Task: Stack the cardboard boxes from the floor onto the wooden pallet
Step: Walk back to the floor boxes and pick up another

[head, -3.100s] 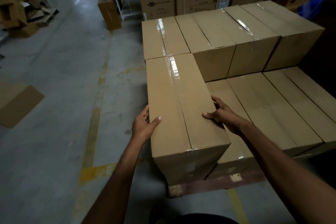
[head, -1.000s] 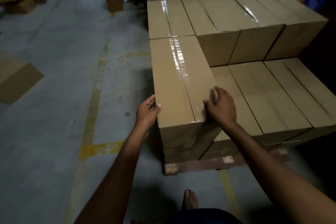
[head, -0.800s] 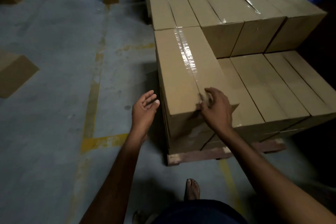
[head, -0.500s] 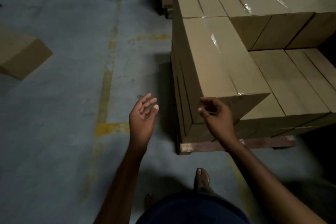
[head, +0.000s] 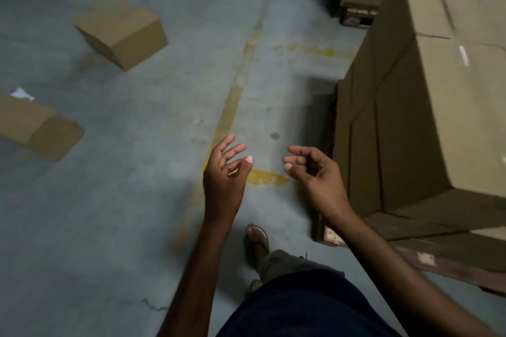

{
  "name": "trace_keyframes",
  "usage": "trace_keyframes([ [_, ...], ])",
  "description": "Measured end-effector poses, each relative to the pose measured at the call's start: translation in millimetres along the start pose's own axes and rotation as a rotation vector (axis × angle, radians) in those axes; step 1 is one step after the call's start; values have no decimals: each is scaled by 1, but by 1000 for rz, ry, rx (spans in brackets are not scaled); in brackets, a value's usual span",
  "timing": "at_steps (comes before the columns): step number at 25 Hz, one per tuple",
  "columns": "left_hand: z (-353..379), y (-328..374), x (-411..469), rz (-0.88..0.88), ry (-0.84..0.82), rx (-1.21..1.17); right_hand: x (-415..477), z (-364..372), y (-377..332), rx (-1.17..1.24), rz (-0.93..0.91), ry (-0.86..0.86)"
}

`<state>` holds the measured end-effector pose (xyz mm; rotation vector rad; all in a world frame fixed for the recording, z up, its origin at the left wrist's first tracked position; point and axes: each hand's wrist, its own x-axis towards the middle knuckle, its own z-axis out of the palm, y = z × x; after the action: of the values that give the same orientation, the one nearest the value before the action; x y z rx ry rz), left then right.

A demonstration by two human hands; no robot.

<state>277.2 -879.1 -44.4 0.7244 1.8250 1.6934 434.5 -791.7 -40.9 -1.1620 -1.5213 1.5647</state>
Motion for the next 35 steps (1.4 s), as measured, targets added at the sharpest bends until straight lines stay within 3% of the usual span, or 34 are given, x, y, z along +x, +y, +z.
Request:
trace_keyframes([
  [11, -149, 6, 161, -26, 326, 38, 161, 235, -33, -28, -8, -340],
  [19, -319, -6, 228, -66, 639, 1, 196, 441, -48, -60, -16, -539],
  [28, -599, -25, 302, -87, 712, -9, 179, 713, -62, -45, -22, -593],
  [35, -731, -50, 390, -202, 728, -86, 214, 865, -71, -130, -21, -620],
])
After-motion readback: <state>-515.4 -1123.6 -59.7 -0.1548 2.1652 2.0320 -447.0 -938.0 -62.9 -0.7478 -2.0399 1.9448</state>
